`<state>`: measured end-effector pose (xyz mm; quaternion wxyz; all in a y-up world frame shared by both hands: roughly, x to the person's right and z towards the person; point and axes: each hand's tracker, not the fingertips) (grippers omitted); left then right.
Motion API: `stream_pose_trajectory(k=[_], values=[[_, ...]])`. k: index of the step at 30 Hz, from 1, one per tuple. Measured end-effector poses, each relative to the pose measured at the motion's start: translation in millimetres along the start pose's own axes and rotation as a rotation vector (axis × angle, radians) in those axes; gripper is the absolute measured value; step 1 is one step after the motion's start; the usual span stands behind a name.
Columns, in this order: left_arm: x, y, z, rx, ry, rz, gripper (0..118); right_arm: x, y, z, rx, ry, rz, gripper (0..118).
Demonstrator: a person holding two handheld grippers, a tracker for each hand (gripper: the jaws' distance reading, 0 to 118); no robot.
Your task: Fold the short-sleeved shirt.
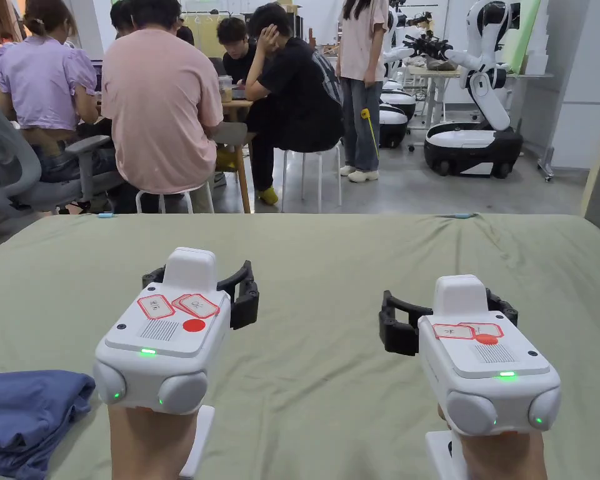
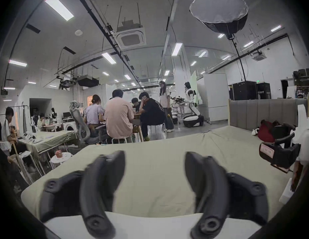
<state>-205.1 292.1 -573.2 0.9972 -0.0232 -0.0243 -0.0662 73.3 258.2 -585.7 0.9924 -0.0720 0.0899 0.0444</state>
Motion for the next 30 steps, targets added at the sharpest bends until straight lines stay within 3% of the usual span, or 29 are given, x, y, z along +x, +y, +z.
stream_pose_trajectory(k=[1, 2, 30], values=[[0, -2, 1, 0.009, 0.001, 0.000, 115, -2, -1, 1, 0.012, -0.003, 0.003, 118], [1, -2, 1, 0.014, -0.003, 0.001, 117, -3, -1, 2, 0.023, -0.008, 0.003, 118], [-6, -16, 8, 0.016, 0.004, 0.056, 118, -3, 2, 0, 0.043, -0.016, -0.024, 118]])
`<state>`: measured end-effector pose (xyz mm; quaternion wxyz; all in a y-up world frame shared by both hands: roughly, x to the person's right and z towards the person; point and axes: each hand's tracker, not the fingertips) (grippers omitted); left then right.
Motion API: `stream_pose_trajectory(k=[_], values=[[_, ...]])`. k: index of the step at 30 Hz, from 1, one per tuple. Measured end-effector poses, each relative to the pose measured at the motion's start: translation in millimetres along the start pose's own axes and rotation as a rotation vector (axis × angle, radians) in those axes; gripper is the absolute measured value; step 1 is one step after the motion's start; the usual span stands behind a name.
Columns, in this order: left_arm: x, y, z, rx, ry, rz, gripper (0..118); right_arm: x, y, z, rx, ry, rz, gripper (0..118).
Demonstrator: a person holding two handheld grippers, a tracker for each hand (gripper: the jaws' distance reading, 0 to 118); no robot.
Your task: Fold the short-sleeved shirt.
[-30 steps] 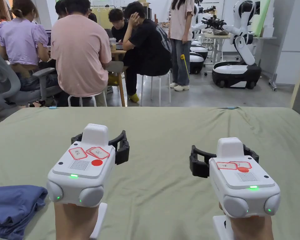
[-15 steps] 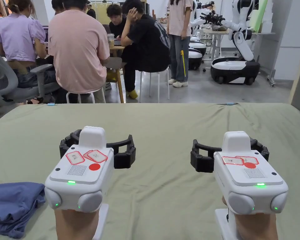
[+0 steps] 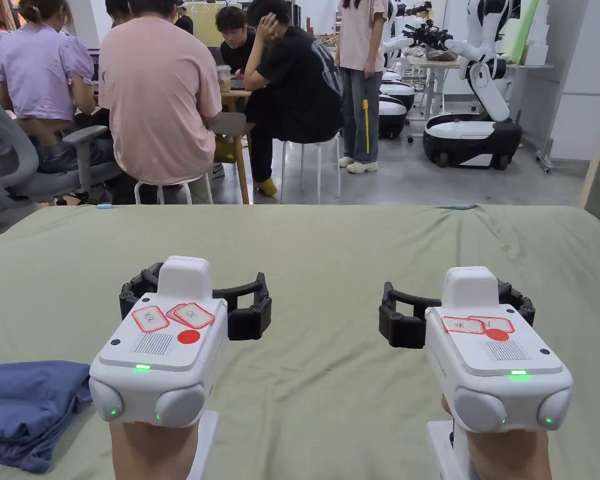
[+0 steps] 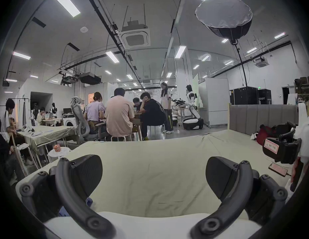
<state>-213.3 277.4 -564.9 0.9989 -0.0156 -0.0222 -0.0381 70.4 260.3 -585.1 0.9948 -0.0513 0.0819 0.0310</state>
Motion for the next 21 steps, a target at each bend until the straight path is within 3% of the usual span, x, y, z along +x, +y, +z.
stream_pose_trajectory(k=[11, 13, 15, 21], values=[[-2, 0, 1, -0.006, 0.000, 0.003, 118, -10, 10, 3, -0.035, -0.020, 0.018, 118], [-2, -1, 2, -0.007, 0.003, 0.003, 118, -12, 13, 3, -0.080, -0.085, -0.082, 118], [-3, -2, 2, -0.008, 0.005, 0.005, 118, -14, 16, 1, -0.127, -0.104, -0.127, 118], [-5, -2, 2, -0.013, 0.001, 0.001, 118, -11, 15, 13, -0.113, -0.003, -0.175, 118]])
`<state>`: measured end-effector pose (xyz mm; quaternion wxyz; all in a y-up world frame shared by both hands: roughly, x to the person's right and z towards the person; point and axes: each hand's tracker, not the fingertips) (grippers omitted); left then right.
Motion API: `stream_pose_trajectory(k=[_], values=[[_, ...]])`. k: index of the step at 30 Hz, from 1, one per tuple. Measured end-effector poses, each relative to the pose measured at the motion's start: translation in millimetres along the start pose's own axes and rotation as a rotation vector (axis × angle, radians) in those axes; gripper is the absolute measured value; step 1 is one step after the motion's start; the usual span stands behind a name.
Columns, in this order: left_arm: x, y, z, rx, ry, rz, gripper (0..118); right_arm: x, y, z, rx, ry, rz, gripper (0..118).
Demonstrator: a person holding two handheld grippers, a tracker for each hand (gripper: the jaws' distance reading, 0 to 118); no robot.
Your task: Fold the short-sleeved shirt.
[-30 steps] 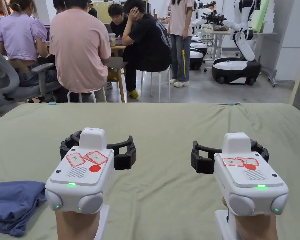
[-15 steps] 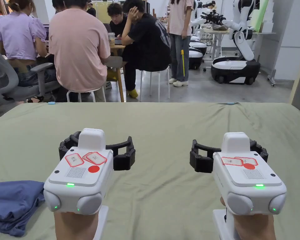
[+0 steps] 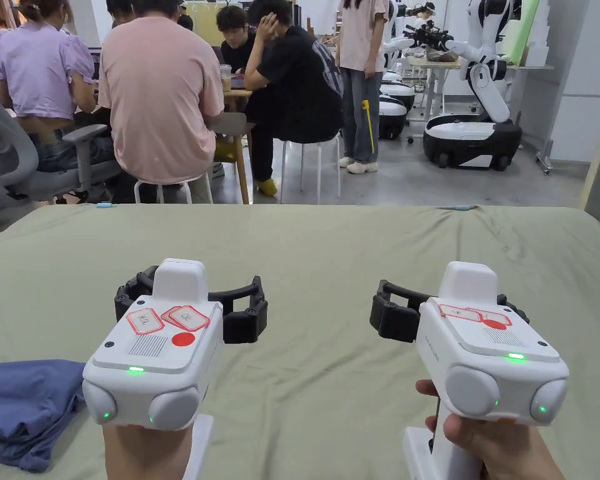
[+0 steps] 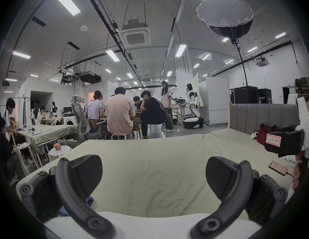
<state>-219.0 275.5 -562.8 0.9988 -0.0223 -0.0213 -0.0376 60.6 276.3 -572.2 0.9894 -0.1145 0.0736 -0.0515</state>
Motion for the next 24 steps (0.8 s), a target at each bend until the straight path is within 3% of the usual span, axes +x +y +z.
stream_pose_trajectory(k=[3, 8, 13, 17, 24], values=[[-1, 0, 0, 0.001, 0.006, 0.003, 118, -7, 0, -1, -0.010, -0.052, 0.071, 118], [-2, 0, 2, 0.003, 0.009, 0.002, 118, -13, 1, -1, 0.009, -0.178, 0.098, 118], [-3, -1, 1, 0.002, 0.009, 0.008, 118, -6, 6, 5, -0.005, -0.125, 0.048, 118], [-2, 0, 2, 0.003, 0.019, 0.002, 118, -11, 4, 8, -0.004, -0.119, 0.117, 118], [0, -2, 2, 0.003, 0.014, 0.005, 118, -12, 0, 6, -0.025, -0.057, 0.117, 118]])
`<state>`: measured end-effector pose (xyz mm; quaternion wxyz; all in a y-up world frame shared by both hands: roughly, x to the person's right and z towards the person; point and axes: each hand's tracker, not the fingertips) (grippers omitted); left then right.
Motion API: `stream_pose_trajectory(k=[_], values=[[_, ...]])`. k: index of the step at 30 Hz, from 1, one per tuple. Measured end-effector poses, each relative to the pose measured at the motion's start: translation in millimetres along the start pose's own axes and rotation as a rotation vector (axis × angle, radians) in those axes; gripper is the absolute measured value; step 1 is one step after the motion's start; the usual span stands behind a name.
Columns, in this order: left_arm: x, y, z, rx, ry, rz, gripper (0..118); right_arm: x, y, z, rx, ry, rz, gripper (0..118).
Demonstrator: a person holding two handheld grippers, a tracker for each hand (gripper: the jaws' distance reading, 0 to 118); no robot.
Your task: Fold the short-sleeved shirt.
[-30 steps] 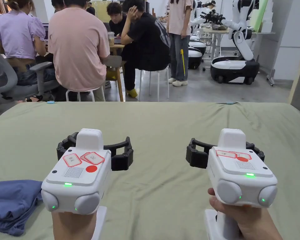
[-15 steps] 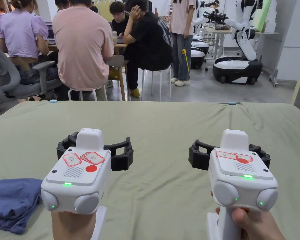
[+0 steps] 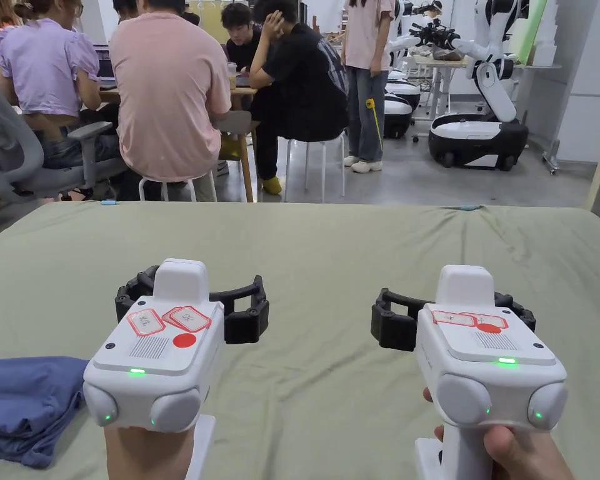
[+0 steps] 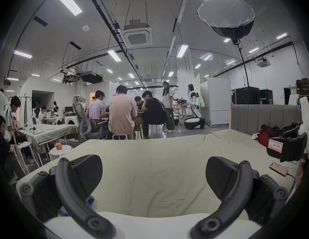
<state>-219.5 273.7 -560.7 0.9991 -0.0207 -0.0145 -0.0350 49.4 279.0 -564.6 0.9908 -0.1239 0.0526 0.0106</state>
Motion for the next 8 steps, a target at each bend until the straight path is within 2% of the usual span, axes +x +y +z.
stream_pose_trajectory(k=[5, 6, 8], values=[[-1.0, -1.2, -0.1, -0.004, 0.003, 0.002, 118, -1.6, 0.4, 1.2, 0.016, -0.017, -0.039, 118], [-1.4, -1.1, 0.1, -0.003, 0.005, 0.002, 118, -3.4, -1.0, 1.5, 0.028, -0.066, -0.031, 118], [-2.1, -0.7, 0.5, -0.002, 0.007, 0.004, 118, -3.7, -1.2, 1.0, 0.020, -0.056, -0.014, 118]])
